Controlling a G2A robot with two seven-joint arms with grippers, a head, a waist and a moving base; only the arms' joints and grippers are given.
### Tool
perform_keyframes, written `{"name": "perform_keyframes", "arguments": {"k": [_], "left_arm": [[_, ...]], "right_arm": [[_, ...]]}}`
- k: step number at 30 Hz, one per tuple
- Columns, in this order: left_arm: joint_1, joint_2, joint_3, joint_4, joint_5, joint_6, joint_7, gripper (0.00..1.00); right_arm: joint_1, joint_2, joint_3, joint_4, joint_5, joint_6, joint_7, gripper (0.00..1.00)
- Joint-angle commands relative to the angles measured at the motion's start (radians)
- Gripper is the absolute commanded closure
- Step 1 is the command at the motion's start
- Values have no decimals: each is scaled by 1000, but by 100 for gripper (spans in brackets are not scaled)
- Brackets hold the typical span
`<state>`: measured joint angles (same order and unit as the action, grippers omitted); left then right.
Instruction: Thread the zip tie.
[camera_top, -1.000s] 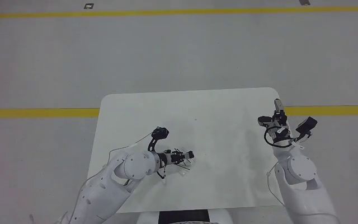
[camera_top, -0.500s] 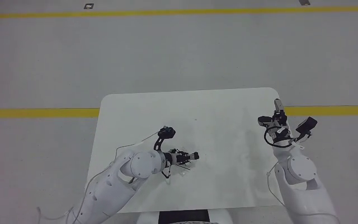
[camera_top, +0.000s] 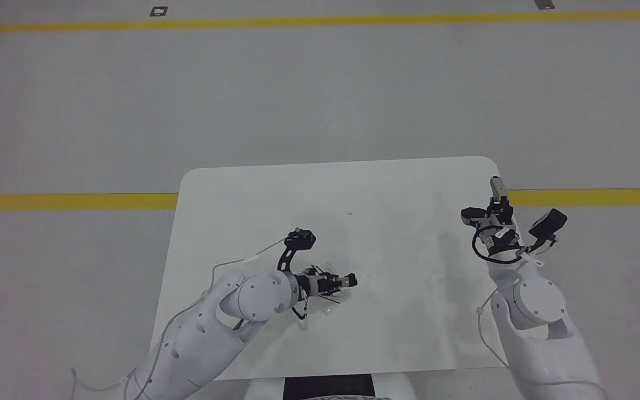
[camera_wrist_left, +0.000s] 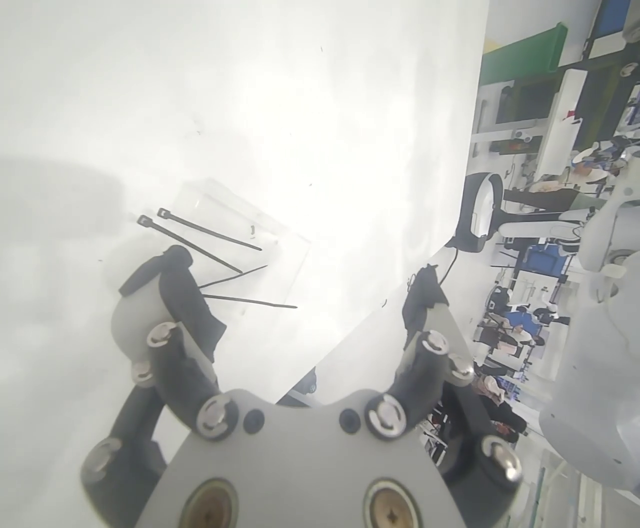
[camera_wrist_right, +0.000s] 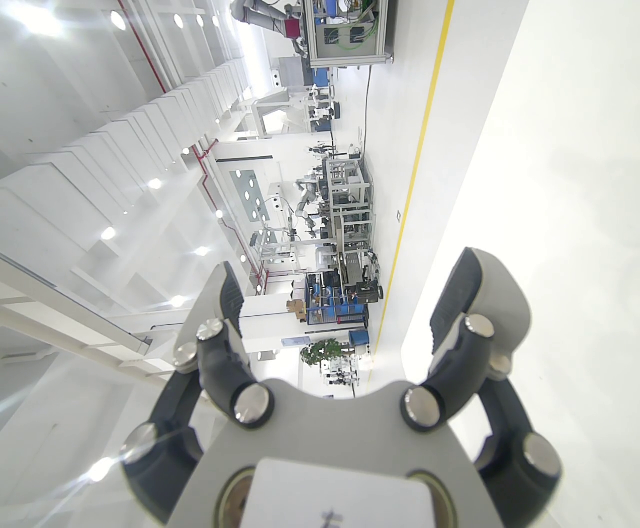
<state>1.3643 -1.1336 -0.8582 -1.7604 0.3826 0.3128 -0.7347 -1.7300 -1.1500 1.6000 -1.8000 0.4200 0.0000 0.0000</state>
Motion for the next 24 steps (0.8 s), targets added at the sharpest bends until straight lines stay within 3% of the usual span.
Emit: {"name": "perform_keyframes", "arguments": {"k": [1, 7, 11, 18, 24], "left_arm": [[-6, -2, 9, 8, -5, -3, 6, 0], [-27, -6, 35, 37, -4, -6, 14, 0], [-38, -7, 50, 48, 23, 24, 21, 0], [-45, -9, 53, 69, 37, 27, 30, 0], [-47, -9, 46, 72, 107, 27, 35, 0]], "right_arm": [[0, 0, 0, 0, 0, 0, 0, 0], [0, 0, 0, 0, 0, 0, 0, 0], [0, 0, 0, 0, 0, 0, 0, 0], [0, 0, 0, 0, 0, 0, 0, 0], [0, 0, 0, 0, 0, 0, 0, 0]]}}
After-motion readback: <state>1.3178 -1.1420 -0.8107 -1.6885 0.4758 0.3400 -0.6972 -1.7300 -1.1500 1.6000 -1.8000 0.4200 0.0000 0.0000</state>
